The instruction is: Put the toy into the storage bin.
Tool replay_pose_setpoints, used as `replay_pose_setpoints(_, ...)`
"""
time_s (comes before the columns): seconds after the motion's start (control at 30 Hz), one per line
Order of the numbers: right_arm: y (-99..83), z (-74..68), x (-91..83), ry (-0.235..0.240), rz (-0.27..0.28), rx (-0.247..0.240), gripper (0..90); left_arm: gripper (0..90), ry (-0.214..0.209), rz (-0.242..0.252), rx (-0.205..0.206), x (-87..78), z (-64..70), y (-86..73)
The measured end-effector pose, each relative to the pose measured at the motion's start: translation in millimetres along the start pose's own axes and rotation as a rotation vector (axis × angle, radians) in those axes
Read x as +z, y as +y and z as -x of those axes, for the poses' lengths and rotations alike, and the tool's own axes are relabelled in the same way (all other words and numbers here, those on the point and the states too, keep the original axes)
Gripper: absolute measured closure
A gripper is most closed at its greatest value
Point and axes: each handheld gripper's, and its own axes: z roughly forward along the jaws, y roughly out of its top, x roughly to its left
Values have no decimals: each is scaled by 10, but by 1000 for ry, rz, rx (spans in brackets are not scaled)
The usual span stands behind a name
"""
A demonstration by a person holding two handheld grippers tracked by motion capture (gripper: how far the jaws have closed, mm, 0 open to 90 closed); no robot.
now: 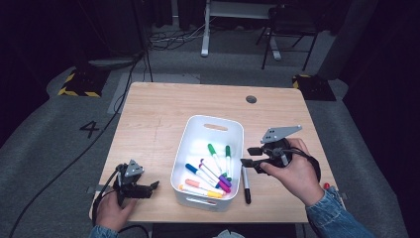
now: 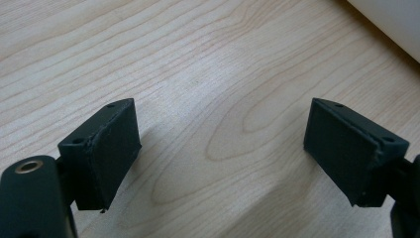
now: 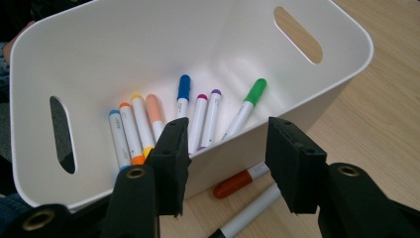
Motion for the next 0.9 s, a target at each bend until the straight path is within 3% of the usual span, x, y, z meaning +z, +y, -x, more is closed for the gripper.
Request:
replay_pose_setpoints(0.27, -174, 85, 63, -10, -21, 44, 524, 144, 0, 1, 1, 1, 0, 0)
replay_pose_setpoints(0.37, -277, 134, 147, -31, -43, 61, 522, 144, 0, 1, 0, 1, 0, 0)
replay_pose_setpoints(0.6, -488, 200, 400, -29, -104, 100, 511, 144, 0, 0, 0, 0, 0, 0)
replay_pose_setpoints(0.9, -711, 259, 689, -28, -170, 108, 508, 144, 0, 1, 0, 1, 0, -1)
